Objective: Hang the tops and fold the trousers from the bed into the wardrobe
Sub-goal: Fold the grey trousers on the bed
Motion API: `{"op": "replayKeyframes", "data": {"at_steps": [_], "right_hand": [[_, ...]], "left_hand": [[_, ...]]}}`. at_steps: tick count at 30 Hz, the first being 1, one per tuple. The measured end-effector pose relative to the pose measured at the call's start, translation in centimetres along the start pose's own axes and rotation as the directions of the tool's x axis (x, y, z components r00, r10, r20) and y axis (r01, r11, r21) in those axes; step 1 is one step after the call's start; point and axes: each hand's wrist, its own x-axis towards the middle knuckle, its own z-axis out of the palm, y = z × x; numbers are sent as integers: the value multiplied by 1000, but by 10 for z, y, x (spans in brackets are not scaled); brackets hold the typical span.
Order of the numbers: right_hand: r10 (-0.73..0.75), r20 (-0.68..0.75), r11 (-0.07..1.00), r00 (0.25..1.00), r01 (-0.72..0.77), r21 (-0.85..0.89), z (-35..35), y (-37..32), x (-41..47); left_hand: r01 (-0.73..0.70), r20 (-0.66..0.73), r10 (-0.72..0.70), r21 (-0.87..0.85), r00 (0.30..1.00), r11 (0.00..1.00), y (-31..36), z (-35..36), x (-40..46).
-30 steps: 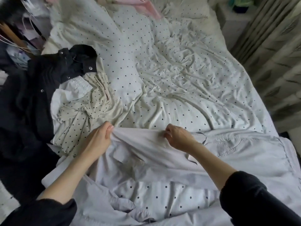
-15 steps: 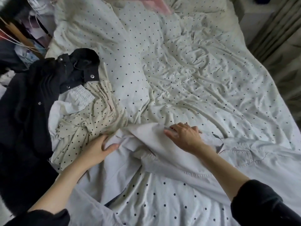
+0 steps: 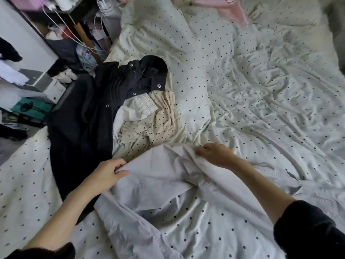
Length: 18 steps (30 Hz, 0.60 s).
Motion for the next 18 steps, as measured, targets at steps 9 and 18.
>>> {"op": "replayKeyframes", "data": {"at_steps": [9, 18], "right_hand": [[-74, -54, 997, 996, 75, 17, -16, -35, -1], [-125, 148, 959, 981, 158, -237, 42, -40, -9]], "left_hand": [[-321, -377, 497, 441, 782, 838, 45, -68, -5], [5, -139, 36, 285, 990, 958, -24, -8, 6]]}}
